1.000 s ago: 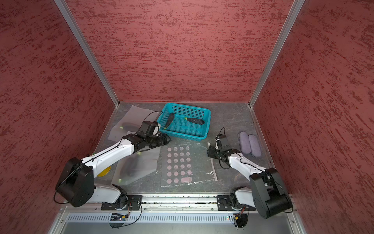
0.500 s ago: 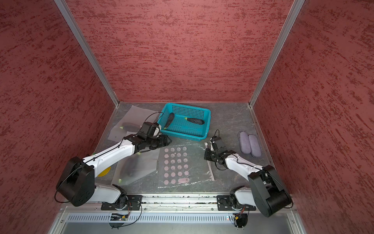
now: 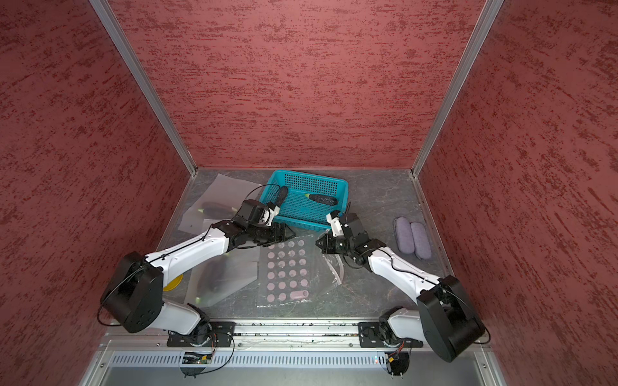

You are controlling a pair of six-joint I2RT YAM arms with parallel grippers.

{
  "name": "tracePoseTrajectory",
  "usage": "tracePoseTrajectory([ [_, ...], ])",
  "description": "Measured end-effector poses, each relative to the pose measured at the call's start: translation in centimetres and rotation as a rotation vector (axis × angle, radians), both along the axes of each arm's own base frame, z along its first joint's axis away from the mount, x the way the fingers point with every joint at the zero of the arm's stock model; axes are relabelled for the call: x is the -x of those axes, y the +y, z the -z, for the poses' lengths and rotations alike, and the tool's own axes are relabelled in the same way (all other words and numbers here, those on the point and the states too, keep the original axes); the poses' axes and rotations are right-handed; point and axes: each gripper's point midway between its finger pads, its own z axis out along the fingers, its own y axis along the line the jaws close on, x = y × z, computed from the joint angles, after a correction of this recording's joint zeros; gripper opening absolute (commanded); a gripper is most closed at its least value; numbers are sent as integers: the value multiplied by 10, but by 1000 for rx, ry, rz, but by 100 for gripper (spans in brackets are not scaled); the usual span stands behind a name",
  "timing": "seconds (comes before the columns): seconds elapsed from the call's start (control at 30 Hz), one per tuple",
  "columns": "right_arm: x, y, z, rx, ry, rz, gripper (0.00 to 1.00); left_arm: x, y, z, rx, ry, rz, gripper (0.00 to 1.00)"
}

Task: Place the eggplant in a zip-top bag and seal the zipper
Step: Pick up the zipper food storage bag at the center of the board.

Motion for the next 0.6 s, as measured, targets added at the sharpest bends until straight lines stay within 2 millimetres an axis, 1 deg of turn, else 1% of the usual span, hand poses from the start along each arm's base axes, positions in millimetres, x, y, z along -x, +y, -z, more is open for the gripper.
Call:
tracePoseTrajectory([
  [0.13, 4, 23, -7, -60, -17, -79, 6, 3, -14, -15, 88, -6, 43, 78],
  [0.27, 4, 35, -11, -108, -13, -103, 7, 7, -20, -21, 141, -7, 72, 78],
  [0.43, -11, 46, -20, -154, -10, -85, 6, 28, -9, -16, 147, 7, 77, 78],
  [0.5, -20, 50, -23, -169, -5, -64, 6, 33, -4, -21, 145, -6, 70, 79],
  [0.6, -31, 54, -26, -185, 4, -21, 7, 35, 0, -30, 134, -42, 50, 82],
])
